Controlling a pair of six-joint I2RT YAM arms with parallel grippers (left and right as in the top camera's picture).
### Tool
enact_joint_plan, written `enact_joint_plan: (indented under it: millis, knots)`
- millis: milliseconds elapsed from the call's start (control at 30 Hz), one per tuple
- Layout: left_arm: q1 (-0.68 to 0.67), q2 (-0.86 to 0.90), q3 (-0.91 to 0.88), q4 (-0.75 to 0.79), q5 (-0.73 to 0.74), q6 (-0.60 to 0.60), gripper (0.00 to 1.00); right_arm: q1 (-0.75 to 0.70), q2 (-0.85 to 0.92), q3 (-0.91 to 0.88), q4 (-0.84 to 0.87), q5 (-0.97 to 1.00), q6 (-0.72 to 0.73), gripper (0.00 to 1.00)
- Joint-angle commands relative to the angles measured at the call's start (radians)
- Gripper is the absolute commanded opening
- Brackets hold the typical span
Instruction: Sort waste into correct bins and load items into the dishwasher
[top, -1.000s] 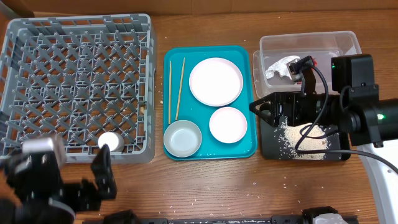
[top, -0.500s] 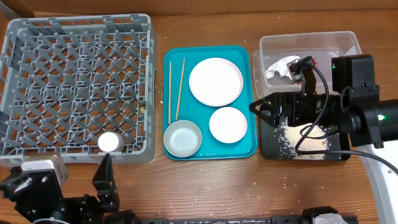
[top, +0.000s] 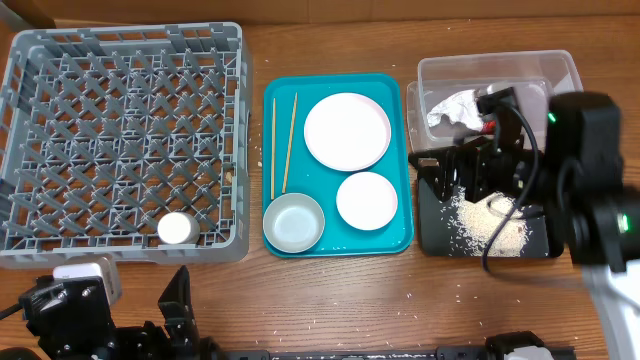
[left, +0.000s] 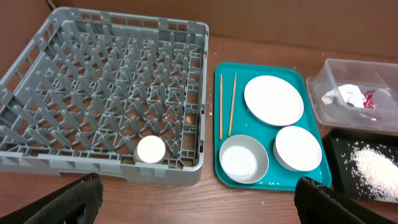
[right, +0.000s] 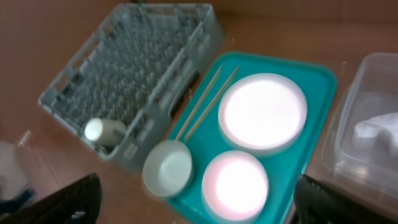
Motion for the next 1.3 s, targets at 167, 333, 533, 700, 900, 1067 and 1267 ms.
enact_joint_plan:
  millis: [167,333,533,700,900,1067,1267]
  knots:
    - [-0.003,0.002,-0.004,-0.012,0.015,-0.01,1.0,-0.002,-0.53,-0.596,0.426,0.158,-0.203,1.0]
    - [-0.003,0.002,-0.004,-0.012,0.015,-0.01,1.0,-0.018,-0.89,-1.024,0.709,0.162,-0.149,1.0]
    - [-0.003,0.002,-0.004,-0.012,0.015,-0.01,1.0,-0.018,-1.081,-1.284,0.943,0.24,0.025,1.0]
    - [-0.004,0.002,-0.004,-0.012,0.015,-0.01,1.0,-0.018,-1.08,-1.304,0.949,0.283,0.047,1.0]
    - [-0.003,0.002,-0.004,-0.012,0.015,-0.01,1.0,-0.017,-1.08,-1.304,0.915,0.284,0.045,1.0]
    - [-0.003,0.002,-0.004,-0.012,0.015,-0.01,1.0,-0.017,-1.078,-1.304,0.876,0.284,0.045,1.0]
    - [-0.003,0.002,-0.004,-0.012,0.015,-0.01,1.0,-0.017,-1.078,-1.304,0.876,0.284,0.045,1.0]
